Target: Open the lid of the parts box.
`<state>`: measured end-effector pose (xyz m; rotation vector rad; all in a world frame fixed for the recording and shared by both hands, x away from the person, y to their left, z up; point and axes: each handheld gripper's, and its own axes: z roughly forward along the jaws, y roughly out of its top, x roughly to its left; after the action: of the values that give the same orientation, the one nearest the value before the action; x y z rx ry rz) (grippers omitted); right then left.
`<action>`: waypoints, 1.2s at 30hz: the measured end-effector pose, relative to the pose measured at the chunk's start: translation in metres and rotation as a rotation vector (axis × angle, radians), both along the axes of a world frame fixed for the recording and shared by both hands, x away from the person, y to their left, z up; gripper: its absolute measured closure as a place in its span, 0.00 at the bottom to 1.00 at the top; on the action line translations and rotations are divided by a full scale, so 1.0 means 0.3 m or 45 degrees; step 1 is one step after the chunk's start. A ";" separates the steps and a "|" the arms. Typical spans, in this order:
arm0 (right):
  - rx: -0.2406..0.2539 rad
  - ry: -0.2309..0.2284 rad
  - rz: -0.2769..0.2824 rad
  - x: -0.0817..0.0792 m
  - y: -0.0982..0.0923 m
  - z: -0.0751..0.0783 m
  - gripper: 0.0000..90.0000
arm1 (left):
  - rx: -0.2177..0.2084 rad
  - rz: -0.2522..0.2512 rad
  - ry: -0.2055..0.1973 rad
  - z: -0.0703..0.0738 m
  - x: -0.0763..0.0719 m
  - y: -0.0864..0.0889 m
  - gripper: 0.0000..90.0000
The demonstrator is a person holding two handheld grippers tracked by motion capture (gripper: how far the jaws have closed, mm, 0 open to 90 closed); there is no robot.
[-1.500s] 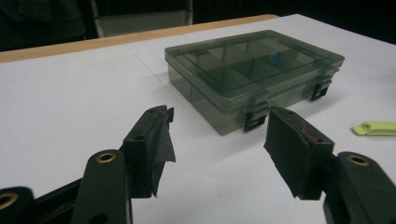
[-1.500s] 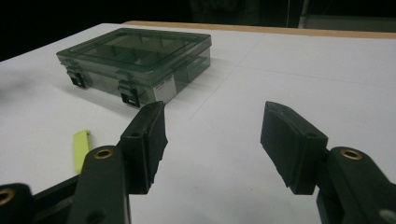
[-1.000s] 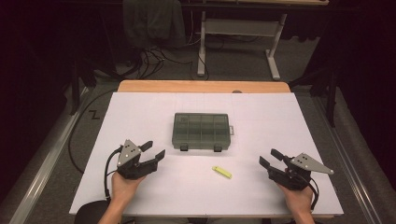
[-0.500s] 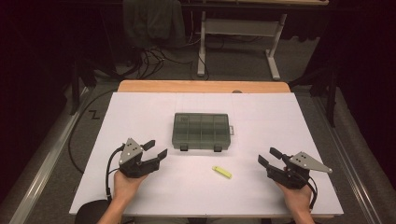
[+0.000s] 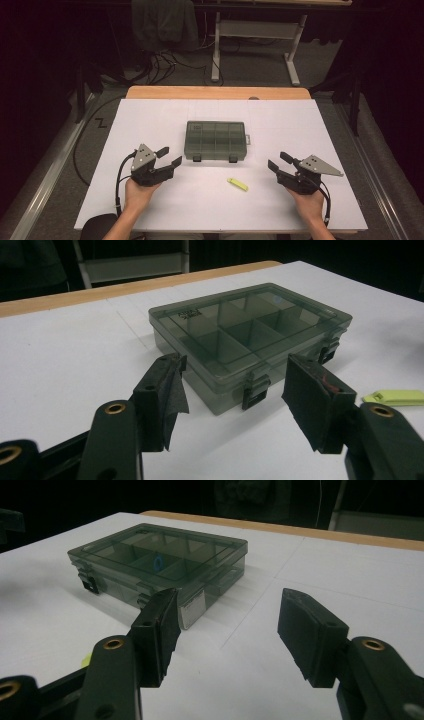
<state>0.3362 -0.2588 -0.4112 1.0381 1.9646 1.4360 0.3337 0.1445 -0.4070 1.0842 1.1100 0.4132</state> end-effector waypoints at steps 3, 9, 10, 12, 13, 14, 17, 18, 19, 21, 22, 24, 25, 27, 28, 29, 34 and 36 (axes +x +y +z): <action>-0.001 0.002 0.001 0.006 0.006 0.002 0.48 | 0.000 -0.007 -0.001 0.004 0.007 -0.009 0.45; 0.006 -0.002 -0.009 0.023 0.012 0.005 0.48 | 0.007 -0.014 0.012 0.008 0.026 -0.024 0.46; 0.010 0.006 -0.011 0.028 0.012 0.005 0.49 | 0.008 -0.015 0.016 0.008 0.031 -0.026 0.46; 0.027 0.024 -0.018 0.039 0.012 0.006 0.49 | 0.010 -0.013 0.020 0.008 0.042 -0.029 0.46; 0.035 0.038 -0.016 0.046 0.012 0.006 0.50 | 0.014 -0.013 0.021 0.008 0.046 -0.031 0.46; 0.041 0.057 -0.019 0.051 0.013 0.007 0.50 | 0.016 -0.014 0.020 0.008 0.050 -0.034 0.46; 0.026 0.082 -0.024 0.063 0.018 0.007 0.50 | 0.017 -0.015 0.024 0.009 0.055 -0.037 0.46; 0.022 0.088 -0.024 0.066 0.021 0.006 0.51 | 0.014 -0.012 0.025 0.008 0.060 -0.040 0.46; 0.023 0.094 -0.020 0.068 0.023 0.006 0.51 | 0.017 -0.011 0.026 0.007 0.063 -0.039 0.46; 0.021 0.100 -0.018 0.070 0.025 0.006 0.51 | 0.017 -0.008 0.031 0.005 0.066 -0.039 0.46; 0.012 0.107 -0.014 0.075 0.030 0.007 0.52 | 0.017 -0.005 0.038 0.004 0.074 -0.040 0.46; 0.005 0.111 -0.012 0.078 0.032 0.008 0.52 | 0.017 -0.002 0.041 0.003 0.078 -0.040 0.46; 0.000 0.118 -0.011 0.082 0.034 0.009 0.52 | 0.017 0.001 0.042 0.003 0.083 -0.041 0.46; -0.008 0.137 -0.008 0.091 0.038 0.013 0.54 | 0.022 0.005 0.049 0.003 0.092 -0.044 0.46; -0.014 0.145 -0.007 0.096 0.040 0.016 0.54 | 0.024 0.006 0.051 0.004 0.096 -0.046 0.46; -0.024 0.171 -0.001 0.106 0.046 0.020 0.55 | 0.028 0.006 0.053 0.005 0.100 -0.048 0.46; -0.052 0.215 0.011 0.129 0.060 0.021 0.57 | 0.058 0.002 0.082 0.013 0.123 -0.062 0.47; -0.081 0.251 0.026 0.146 0.070 0.023 0.59 | 0.079 0.009 0.125 0.022 0.138 -0.067 0.47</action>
<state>0.3798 -0.2377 -0.4043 1.1723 2.1494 1.3157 0.3751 0.1243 -0.4004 1.1657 1.1942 0.4059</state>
